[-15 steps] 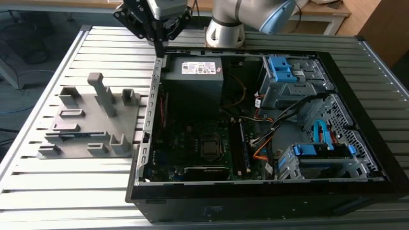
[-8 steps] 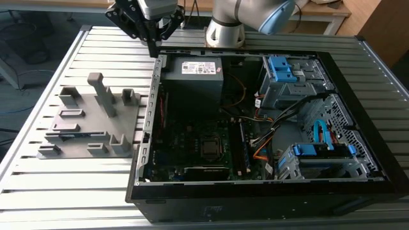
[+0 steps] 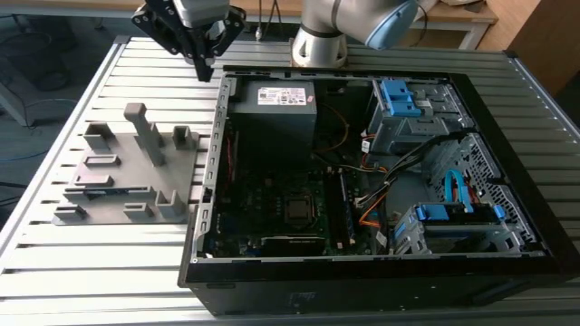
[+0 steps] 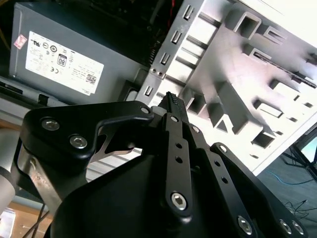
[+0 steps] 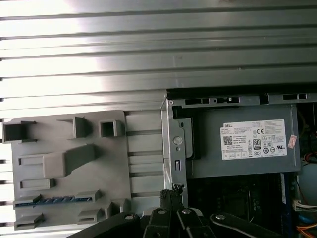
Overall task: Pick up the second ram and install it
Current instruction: 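Reach for the second ram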
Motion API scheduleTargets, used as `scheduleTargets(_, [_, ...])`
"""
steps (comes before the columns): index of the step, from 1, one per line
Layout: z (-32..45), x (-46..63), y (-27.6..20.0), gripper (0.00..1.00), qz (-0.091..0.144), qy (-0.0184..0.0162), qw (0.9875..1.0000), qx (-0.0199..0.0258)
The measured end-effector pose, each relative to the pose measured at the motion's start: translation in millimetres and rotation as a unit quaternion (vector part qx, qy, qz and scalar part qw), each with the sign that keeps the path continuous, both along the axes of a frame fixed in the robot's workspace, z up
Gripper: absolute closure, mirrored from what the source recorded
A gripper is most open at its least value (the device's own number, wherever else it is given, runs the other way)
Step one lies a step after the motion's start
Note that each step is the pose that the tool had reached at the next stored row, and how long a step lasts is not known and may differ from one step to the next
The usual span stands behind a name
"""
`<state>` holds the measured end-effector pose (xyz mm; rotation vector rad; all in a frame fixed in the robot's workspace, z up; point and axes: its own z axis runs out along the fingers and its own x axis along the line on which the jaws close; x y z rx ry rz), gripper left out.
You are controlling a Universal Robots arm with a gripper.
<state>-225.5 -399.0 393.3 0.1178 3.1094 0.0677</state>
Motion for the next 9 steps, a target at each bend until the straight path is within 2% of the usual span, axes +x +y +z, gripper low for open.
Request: scheduleTargets(9, [0.0, -14.1, -0.2, 0.9, 0.0, 0.0, 1.0, 0.0])
